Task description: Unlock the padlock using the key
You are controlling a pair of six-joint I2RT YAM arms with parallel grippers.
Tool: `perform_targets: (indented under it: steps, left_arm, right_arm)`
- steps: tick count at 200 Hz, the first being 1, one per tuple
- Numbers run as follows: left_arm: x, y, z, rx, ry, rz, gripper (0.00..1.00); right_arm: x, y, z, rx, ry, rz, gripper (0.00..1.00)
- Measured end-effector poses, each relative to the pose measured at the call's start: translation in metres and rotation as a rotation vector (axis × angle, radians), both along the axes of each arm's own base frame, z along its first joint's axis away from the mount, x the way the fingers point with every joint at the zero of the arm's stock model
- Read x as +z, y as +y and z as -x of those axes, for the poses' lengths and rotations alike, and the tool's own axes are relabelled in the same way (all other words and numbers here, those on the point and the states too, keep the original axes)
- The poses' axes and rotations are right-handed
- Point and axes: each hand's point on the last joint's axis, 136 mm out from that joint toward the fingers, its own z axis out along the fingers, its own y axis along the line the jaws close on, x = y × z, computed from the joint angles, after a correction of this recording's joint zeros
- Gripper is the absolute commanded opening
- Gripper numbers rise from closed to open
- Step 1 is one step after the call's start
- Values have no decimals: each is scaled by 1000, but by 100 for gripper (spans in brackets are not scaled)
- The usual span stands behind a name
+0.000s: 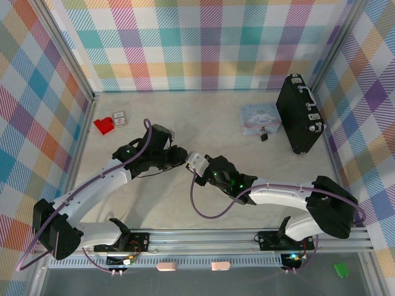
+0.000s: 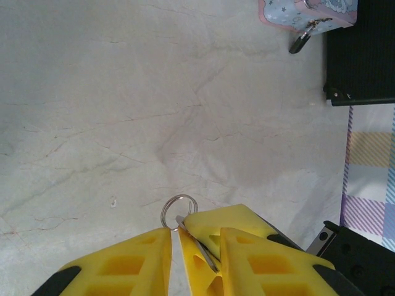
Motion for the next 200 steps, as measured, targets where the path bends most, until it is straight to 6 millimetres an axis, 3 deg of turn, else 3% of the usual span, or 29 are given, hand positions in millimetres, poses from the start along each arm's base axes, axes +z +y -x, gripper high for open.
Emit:
perform_targets:
  steps: [182, 200]
  left_arm:
    - [-3, 1, -3, 25, 7, -4, 0]
    - [-3, 1, -4, 27, 4, -6, 0]
  right_arm:
    - [-3, 2, -8, -73, -58, -28, 0]
    - [-3, 2, -8, -76, -54, -30, 6]
